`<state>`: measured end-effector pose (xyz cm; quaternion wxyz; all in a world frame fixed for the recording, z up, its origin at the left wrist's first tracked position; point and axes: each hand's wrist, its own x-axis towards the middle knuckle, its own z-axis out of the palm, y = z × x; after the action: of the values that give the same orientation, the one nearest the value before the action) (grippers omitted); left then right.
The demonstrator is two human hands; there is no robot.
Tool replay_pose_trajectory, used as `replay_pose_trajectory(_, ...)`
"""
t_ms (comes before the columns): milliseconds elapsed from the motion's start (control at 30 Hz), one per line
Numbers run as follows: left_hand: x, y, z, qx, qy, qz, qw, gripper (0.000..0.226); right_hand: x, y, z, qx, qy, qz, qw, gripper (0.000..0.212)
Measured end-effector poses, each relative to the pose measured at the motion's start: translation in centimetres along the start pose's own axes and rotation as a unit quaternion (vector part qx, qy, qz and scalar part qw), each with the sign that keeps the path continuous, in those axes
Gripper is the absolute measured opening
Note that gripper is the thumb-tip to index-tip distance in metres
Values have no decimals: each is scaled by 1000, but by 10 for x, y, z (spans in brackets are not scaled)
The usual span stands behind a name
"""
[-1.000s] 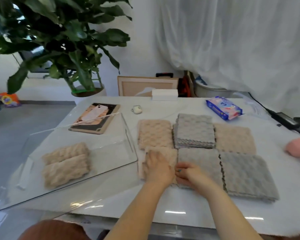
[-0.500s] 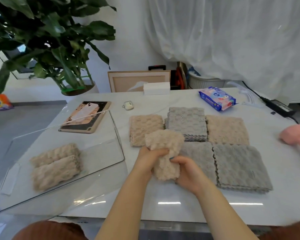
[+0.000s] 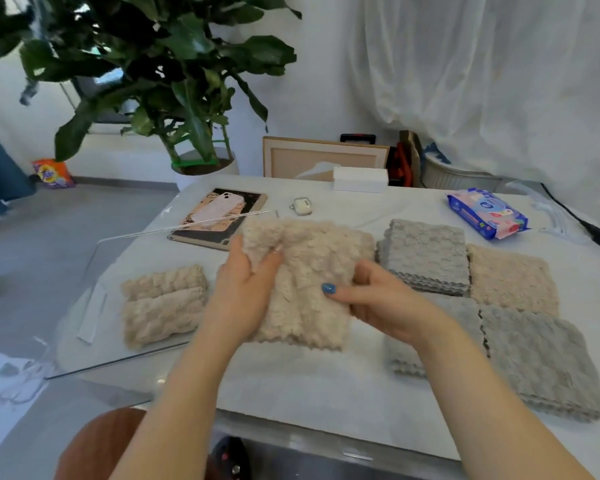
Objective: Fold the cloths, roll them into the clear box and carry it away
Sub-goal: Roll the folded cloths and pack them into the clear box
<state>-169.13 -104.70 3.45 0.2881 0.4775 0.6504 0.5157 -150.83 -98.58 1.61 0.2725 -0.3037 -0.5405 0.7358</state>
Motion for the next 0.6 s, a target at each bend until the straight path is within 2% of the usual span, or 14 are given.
replay_pose_trajectory(33, 5, -8, -22, -26, -19, -28, 999, 29, 15, -5, 14, -59, 15, 1, 998, 33)
replay_pose_trajectory(100, 14, -19, -63, -105, -95, -76, 987, 40, 41, -12, 37, -114, 10, -8, 993, 35)
replay_pose_trajectory(167, 22, -31, -107, -139, -152, -80, 975, 52, 65, -9, 55, -73, -45, -7, 996, 41)
replay_pose_trajectory(333, 35, -43, -170, -49, -219, -77, 971, 39, 112, 4, 81, 33, -124, 53, 990, 59)
replay_pose_trajectory(433, 53, -57, -187, 75, -268, -92, 956, 47, 135, 11, 86, -64, -155, 96, 981, 65)
replay_pose_trajectory(500, 66, -67, -190, 224, -326, -72, 916, 49, 149, 16, 89, -209, -205, 125, 948, 56)
replay_pose_trajectory(600, 81, -86, -178, 423, -406, -71, 807, 48, 166, 30, 107, -387, -242, 182, 871, 54)
